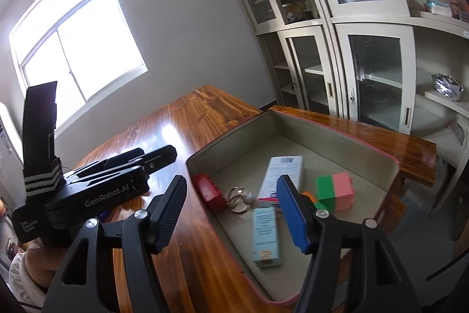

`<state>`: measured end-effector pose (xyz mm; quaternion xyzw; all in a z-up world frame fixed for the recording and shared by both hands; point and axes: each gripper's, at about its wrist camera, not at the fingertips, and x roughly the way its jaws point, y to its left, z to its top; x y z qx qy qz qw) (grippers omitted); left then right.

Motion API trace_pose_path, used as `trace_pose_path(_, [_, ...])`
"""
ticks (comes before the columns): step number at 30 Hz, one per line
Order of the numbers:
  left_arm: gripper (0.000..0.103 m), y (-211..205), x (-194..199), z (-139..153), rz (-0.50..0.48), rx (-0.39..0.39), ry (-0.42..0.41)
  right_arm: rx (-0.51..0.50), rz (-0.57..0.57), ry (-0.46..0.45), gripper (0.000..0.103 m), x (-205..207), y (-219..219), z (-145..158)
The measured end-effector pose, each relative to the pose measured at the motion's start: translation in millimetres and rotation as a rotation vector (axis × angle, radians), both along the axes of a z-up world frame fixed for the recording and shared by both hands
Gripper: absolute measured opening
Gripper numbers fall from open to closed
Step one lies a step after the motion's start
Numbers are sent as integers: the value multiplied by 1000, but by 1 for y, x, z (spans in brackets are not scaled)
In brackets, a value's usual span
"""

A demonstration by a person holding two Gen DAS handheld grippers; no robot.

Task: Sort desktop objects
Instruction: 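Withdraw both tools from the tin toward the remaining objects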

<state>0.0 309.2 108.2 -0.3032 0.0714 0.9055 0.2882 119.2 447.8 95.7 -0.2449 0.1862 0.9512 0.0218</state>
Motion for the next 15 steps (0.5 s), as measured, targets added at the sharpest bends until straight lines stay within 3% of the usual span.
trace_pose_path(15, [67,-103,-9,-6,166,10,-2,31,131,-29,74,-28,-73,-2])
